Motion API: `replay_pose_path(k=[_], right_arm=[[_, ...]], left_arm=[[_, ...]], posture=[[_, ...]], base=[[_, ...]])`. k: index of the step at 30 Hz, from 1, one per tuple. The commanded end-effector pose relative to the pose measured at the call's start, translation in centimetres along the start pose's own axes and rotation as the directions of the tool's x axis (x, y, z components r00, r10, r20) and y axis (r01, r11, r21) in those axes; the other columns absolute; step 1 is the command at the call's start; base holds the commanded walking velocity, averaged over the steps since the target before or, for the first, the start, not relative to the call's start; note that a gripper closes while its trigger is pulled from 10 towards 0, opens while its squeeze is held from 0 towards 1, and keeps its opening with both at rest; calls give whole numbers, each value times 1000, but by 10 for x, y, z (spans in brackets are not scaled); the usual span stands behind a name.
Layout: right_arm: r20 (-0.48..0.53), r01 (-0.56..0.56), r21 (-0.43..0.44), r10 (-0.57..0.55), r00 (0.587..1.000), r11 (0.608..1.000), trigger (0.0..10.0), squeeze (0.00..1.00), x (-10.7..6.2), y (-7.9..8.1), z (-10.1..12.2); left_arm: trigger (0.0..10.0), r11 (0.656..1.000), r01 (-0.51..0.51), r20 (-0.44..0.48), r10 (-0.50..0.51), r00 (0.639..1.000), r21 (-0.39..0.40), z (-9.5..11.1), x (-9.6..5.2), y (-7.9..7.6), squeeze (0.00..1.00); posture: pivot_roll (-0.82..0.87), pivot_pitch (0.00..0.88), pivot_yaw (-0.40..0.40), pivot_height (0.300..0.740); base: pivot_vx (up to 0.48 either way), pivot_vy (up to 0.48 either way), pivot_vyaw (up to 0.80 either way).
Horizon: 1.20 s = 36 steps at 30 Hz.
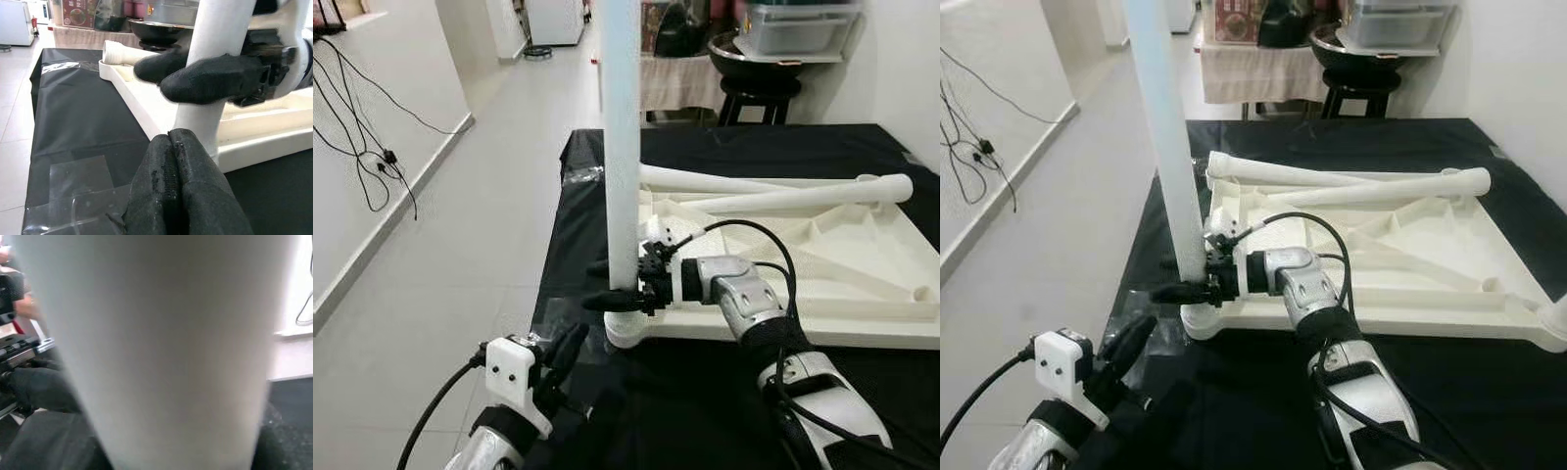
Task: Building children table
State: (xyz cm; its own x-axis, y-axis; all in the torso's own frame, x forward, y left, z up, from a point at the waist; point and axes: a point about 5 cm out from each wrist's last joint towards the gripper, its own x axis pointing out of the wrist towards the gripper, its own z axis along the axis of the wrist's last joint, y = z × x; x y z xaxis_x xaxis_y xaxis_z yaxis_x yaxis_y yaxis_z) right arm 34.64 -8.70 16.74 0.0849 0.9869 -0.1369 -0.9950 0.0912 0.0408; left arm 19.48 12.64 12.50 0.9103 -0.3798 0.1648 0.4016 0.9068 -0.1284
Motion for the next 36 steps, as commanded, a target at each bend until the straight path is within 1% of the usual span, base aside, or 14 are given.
replay_pose_path(k=[1, 7, 8, 9, 10, 11, 13, 17, 22, 23, 28, 29, 34, 36], right_arm=[[6, -21, 31, 21, 1000, 999, 0, 0, 0, 2, -4], [12, 110, 43, -110, 994, 993, 0, 0, -11, 3, -14], [8, 296, 62, -297, 955, 953, 0, 0, -3, 4, -22], [1, 596, 60, -597, 802, 801, 0, 0, 0, -1, -29], [1, 596, 60, -597, 802, 801, 0, 0, 0, -1, -29], [-3, 773, 60, -774, 633, 632, 0, 0, -3, -4, -33], [-40, 822, 94, -823, 567, 561, 0, 0, 0, 13, -44], [-93, 746, 122, -741, 665, 654, 0, 0, 9, 37, -58], [-88, 749, 89, -744, 663, 657, 941, 0, 13, 33, -55], [-104, 757, 77, -749, 654, 649, 10000, 0, 14, 32, -56], [-93, 742, 88, -736, 670, 665, 10000, 110, 17, 34, -53], [-58, 721, 121, -721, 691, 682, 10000, 1000, 19, 35, -46], [193, 346, 164, -374, 907, 924, 10000, 1000, 31, 43, 5], [192, 259, 114, -277, 941, 959, 10000, 1000, 30, 45, 10]], left_arm=[[10000, 1000, -8, -20, 8, 1000, -8, -4, -2, 1, 0], [10000, 1000, -8, -18, 8, 1000, -10, -3, -2, 1, 0], [10000, 1000, -8, -18, 8, 1000, -10, -2, -3, 1, 0], [10000, 1000, -9, -17, 9, 1000, -9, -2, -4, 2, 0], [10000, 1000, -9, -17, 9, 1000, -9, -2, -4, 2, 0], [10000, 1000, -10, -17, 9, 1000, -8, -1, -5, 2, 0], [10000, 1000, -11, -17, 11, 1000, -7, -1, -5, 3, 0], [10000, 1000, -10, -17, 10, 1000, -7, 0, -5, 3, 0], [10000, 1000, -14, -16, 14, 1000, -5, 1, -5, 3, 0], [10000, 1000, -16, -15, 16, 1000, -3, 1, -5, 3, 0], [10000, 1000, -18, -15, 18, 1000, -4, 1, -5, 3, 0], [10000, 1000, -16, -15, 16, 1000, -5, 0, -5, 3, 0], [10000, 1000, -15, -18, 15, 1000, -7, -1, -4, 5, 0], [10000, 1000, -15, -18, 15, 1000, -7, -1, -3, 5, 0]], posture=[[8, 51, 1, 740], [-2, 58, -2, 740], [-3, 65, -7, 740], [-4, 68, -7, 740], [-4, 68, -7, 740], [-4, 68, -7, 740], [-15, 87, 3, 740], [-6, 79, -10, 740], [-2, 79, -7, 740], [-2, 79, -7, 740], [-5, 78, -6, 740], [-3, 77, -4, 740], [-3, 65, 4, 740], [-2, 65, 5, 740]], base=[[0, 0, 0], [0, 0, 0], [0, 0, 0], [0, 0, 0], [0, 0, 0], [0, 0, 0], [0, 0, 0], [0, 0, 0], [0, 0, 0], [0, 0, 0], [0, 0, 0], [0, 0, 0], [0, 0, 0], [0, 0, 0]])
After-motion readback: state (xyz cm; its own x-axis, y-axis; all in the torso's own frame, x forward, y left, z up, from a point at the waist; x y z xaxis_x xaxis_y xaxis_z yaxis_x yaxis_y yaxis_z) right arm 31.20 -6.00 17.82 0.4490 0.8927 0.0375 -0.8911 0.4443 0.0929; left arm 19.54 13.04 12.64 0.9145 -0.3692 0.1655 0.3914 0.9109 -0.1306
